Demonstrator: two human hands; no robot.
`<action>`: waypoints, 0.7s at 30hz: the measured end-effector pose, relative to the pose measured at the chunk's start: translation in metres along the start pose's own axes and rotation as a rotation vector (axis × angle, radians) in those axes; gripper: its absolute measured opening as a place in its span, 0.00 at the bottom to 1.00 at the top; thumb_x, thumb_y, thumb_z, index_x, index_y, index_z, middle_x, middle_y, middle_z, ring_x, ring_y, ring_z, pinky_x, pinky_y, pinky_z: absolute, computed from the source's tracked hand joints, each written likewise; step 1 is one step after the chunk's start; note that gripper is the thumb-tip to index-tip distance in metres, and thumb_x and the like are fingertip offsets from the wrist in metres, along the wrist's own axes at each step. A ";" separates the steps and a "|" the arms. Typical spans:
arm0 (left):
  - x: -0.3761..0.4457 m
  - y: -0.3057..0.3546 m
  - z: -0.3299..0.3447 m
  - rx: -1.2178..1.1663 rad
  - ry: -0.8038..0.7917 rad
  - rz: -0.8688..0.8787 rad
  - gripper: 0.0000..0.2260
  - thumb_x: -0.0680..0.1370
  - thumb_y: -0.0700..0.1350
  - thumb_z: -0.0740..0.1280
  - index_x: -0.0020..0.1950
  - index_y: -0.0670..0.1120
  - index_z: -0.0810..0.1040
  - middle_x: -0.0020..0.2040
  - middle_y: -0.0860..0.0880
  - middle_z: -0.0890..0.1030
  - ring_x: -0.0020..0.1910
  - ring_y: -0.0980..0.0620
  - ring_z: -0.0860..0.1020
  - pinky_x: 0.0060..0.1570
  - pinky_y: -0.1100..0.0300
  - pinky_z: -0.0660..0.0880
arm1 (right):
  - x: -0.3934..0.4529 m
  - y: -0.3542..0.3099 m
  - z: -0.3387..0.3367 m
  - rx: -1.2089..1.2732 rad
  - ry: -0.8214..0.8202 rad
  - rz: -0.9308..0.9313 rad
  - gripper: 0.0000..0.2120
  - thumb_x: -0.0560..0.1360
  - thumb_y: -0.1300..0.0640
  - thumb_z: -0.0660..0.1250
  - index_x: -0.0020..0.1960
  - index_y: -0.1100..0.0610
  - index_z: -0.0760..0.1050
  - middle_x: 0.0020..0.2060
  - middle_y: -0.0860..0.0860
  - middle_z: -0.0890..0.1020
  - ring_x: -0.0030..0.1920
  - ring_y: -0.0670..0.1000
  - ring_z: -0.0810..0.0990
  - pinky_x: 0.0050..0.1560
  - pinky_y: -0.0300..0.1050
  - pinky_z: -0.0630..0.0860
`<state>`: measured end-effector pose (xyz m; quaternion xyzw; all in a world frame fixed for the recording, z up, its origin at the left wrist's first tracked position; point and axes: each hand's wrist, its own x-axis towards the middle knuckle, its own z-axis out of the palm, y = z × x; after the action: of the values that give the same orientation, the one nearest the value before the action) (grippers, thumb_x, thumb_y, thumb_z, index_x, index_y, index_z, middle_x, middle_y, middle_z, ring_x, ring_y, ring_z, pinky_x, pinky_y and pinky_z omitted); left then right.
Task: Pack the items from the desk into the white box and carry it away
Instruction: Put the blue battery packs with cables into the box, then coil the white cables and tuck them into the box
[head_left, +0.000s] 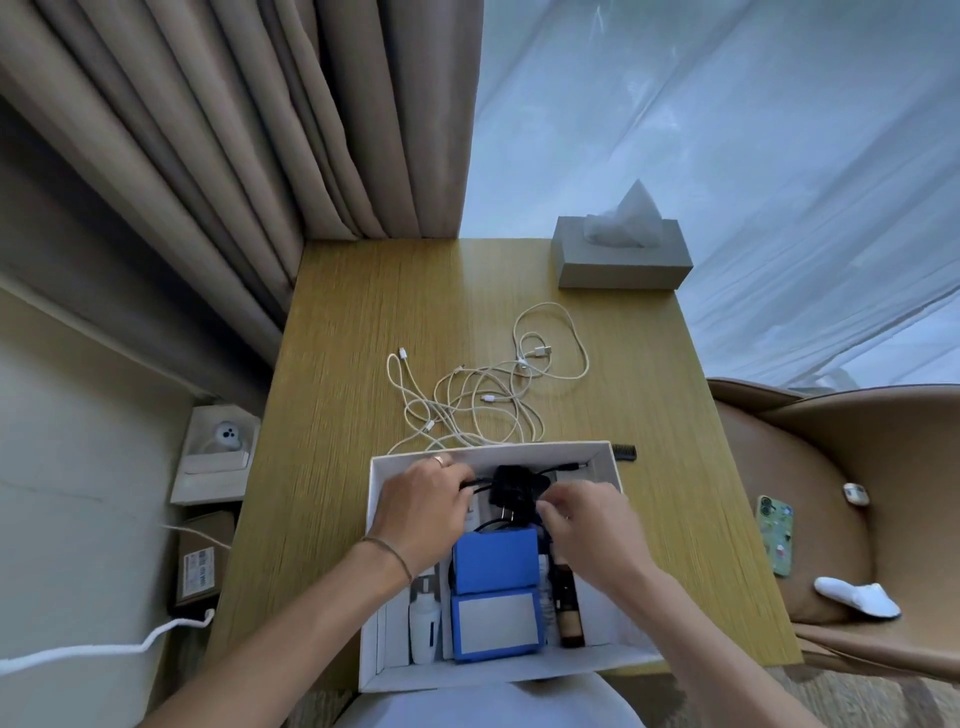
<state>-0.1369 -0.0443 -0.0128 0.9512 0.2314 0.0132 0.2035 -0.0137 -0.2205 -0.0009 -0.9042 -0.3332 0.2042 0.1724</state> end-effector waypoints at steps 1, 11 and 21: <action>0.001 0.002 -0.007 -0.034 0.022 0.012 0.09 0.80 0.48 0.63 0.56 0.53 0.82 0.49 0.55 0.81 0.45 0.54 0.80 0.42 0.55 0.79 | 0.005 -0.001 -0.013 0.083 0.039 0.008 0.10 0.78 0.51 0.66 0.43 0.50 0.84 0.34 0.43 0.85 0.33 0.41 0.80 0.31 0.37 0.71; 0.064 0.020 -0.037 -0.172 0.016 0.054 0.09 0.81 0.46 0.65 0.57 0.54 0.82 0.52 0.58 0.81 0.46 0.58 0.79 0.46 0.56 0.79 | 0.102 0.065 -0.049 0.173 0.072 0.112 0.09 0.77 0.57 0.67 0.52 0.51 0.85 0.45 0.44 0.86 0.44 0.44 0.83 0.45 0.43 0.81; 0.113 0.005 -0.028 -0.166 -0.159 -0.083 0.10 0.81 0.46 0.63 0.57 0.54 0.82 0.53 0.56 0.82 0.47 0.58 0.80 0.48 0.54 0.81 | 0.149 0.125 0.010 -0.113 -0.174 -0.032 0.11 0.70 0.56 0.74 0.50 0.48 0.77 0.45 0.45 0.75 0.49 0.50 0.75 0.41 0.42 0.73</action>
<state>-0.0374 0.0123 0.0072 0.9188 0.2517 -0.0518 0.2997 0.1510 -0.2082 -0.1036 -0.8858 -0.3723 0.2601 0.0950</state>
